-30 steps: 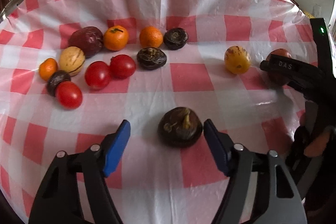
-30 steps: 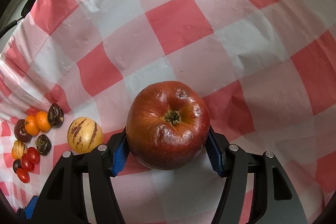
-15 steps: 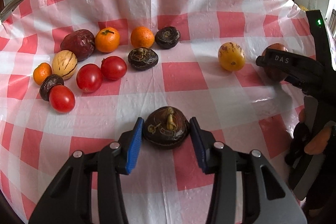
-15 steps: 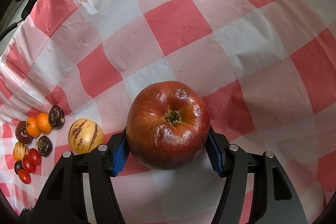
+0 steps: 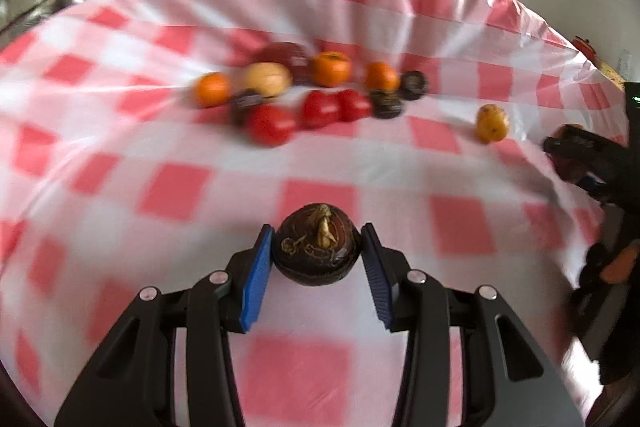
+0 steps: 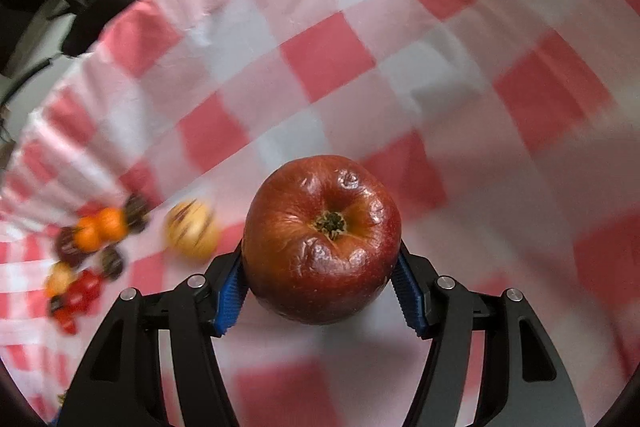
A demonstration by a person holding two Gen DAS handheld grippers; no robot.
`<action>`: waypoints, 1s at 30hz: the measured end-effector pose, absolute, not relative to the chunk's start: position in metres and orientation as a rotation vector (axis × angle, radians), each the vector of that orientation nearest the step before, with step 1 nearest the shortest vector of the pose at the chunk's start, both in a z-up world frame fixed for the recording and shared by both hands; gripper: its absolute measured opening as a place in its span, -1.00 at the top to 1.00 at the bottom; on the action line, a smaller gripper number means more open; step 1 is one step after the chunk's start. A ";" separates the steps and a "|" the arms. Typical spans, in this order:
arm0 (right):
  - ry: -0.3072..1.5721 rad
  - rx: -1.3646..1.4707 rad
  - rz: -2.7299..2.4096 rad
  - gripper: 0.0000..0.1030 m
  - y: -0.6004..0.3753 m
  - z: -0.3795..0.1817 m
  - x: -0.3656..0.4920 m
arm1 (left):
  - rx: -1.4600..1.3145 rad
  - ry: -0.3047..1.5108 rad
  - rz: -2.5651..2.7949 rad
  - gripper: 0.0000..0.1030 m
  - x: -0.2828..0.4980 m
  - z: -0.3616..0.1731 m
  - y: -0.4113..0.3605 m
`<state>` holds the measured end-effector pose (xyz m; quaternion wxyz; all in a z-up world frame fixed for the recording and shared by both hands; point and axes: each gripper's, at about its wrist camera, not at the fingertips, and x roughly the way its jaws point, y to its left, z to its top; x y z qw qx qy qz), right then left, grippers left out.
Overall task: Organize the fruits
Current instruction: 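Carry the apple and dark fruit with both tools over the white box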
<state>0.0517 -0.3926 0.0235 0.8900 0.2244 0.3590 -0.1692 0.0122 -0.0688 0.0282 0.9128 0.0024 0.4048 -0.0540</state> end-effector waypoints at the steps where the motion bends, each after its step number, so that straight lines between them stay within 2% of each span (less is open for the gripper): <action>1: 0.751 0.476 -0.332 -0.21 -0.381 0.026 0.040 | 0.003 0.824 -0.094 0.14 0.000 0.032 -0.056; 17: 0.820 0.148 0.160 -0.21 -0.148 0.043 -0.081 | -0.021 0.764 0.096 0.14 -0.141 0.041 0.069; 30: 0.826 -0.059 0.462 -0.21 -0.031 0.046 -0.159 | -0.084 0.759 0.231 0.14 -0.229 0.034 0.164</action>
